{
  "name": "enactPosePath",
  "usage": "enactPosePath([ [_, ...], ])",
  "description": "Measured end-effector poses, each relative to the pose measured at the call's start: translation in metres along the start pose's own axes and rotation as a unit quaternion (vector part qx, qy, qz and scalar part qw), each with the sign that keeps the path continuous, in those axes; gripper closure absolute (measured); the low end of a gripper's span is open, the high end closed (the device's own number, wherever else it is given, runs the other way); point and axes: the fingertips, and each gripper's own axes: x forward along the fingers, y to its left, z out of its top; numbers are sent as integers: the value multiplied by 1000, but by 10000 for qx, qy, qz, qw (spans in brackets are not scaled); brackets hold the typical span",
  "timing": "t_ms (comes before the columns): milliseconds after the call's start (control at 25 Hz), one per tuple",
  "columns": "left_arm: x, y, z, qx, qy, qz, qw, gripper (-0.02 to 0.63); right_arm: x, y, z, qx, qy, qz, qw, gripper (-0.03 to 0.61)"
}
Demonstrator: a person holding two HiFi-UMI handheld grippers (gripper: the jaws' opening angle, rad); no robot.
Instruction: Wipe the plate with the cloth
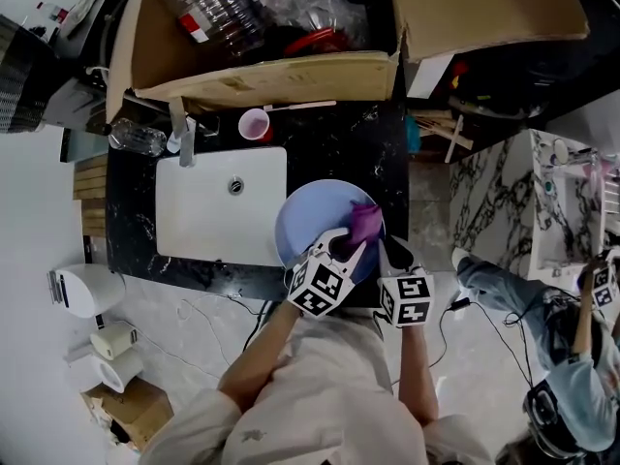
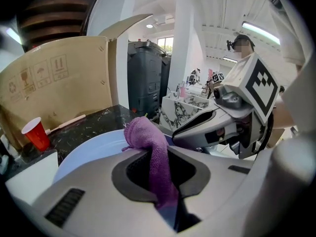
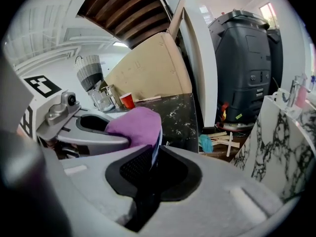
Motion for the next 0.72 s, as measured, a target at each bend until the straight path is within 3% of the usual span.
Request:
enactPosePath([
  [320, 4, -15, -12, 80, 214, -325, 9992, 555, 6, -8, 7, 617, -175, -238, 9977, 557],
  [720, -4, -39, -25, 655, 540, -789, 9933, 555, 9, -11, 11, 819, -337, -527, 9947, 561],
])
